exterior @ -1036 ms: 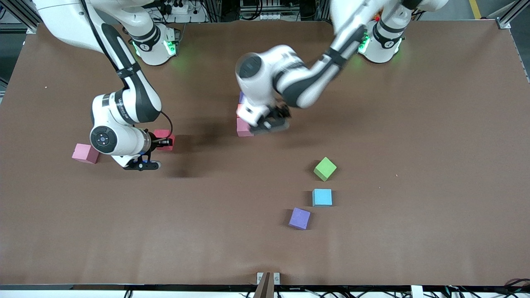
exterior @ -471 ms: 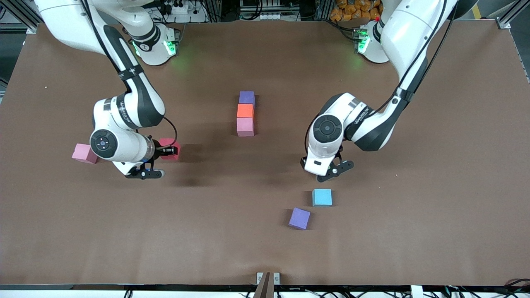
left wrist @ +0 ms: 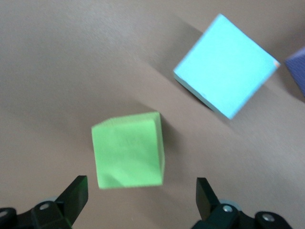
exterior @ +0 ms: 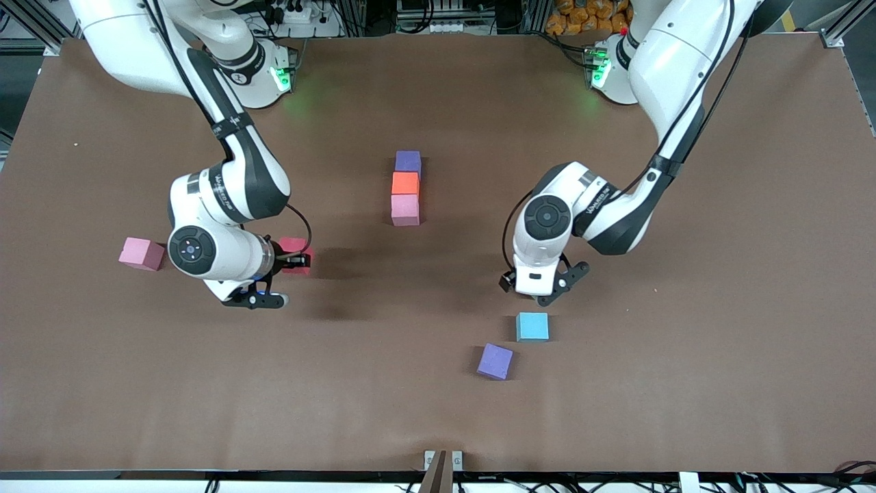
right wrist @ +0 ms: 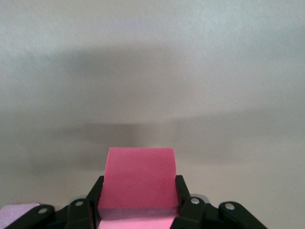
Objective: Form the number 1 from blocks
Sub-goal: 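Grasp the green cube with the left gripper while the right carries red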
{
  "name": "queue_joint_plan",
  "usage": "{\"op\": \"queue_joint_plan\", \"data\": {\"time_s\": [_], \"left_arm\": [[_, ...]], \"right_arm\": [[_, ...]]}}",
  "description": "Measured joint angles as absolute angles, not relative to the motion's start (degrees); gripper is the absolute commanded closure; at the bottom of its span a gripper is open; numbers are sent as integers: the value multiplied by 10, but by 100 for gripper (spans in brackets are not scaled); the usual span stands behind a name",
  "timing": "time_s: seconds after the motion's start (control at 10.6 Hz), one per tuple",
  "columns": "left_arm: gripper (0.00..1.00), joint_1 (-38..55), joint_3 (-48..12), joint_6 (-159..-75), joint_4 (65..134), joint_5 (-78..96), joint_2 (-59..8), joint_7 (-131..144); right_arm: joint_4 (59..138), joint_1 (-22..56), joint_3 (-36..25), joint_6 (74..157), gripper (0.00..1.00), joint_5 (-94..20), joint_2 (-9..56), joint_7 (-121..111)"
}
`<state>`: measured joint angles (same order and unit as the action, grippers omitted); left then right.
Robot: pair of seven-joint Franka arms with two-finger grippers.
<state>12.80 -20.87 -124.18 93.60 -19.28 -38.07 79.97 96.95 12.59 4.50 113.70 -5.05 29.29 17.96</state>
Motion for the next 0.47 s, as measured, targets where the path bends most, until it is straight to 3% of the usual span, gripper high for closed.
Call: {"op": "queue_joint_plan", "data": {"time_s": [0.47], "left_arm": [[0, 120, -207, -1268, 954, -196, -392, 800]], "right_arm": [[910, 147, 45, 1129, 100, -51, 334, 215]]}}
